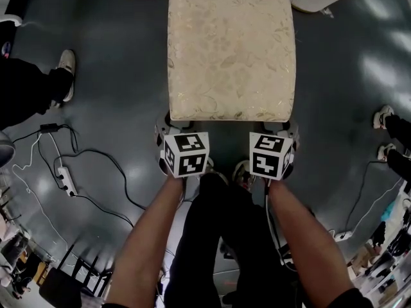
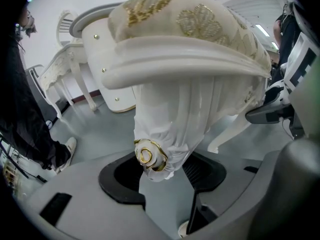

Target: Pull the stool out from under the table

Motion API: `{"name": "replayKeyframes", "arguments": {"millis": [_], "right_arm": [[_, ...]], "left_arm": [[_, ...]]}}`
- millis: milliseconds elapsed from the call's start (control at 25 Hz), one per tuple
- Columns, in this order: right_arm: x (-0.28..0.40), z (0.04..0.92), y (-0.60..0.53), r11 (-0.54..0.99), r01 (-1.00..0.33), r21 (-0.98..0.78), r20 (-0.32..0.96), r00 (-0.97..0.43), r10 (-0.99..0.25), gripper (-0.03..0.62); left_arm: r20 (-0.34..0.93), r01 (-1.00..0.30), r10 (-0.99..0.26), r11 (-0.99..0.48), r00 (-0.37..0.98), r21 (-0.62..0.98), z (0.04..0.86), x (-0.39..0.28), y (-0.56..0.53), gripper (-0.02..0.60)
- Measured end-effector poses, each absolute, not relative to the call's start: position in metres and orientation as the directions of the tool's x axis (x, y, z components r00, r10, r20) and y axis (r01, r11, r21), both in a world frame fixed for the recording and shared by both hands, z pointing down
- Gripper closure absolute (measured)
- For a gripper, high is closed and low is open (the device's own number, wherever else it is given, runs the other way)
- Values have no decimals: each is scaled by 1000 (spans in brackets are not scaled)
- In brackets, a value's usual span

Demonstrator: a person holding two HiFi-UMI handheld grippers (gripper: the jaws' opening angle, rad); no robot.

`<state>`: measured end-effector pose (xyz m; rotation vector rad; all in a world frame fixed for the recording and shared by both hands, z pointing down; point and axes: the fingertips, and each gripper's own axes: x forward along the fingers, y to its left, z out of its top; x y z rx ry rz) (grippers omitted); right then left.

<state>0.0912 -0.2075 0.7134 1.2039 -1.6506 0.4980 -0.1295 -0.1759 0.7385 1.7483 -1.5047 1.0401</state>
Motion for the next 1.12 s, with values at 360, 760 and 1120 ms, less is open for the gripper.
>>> {"name": "replayKeyframes", "arguments": {"millis": [360,760,1120], "right_arm": [[90,713,-206,414,-885,214,881,-9,-474,361],[91,713,-205,418,-883,215,892,3,-452,359],[105,700,-171,422,-887,186,918,3,-397,364]], "left_arm": [[856,-981,-515,-186,55,-49,738,-131,-176,337],[873,-985,-486,-166,32,-56,740,-132,-176,336],[910,-989,-415,-138,8,-54,732,-135,-166,333]]}}
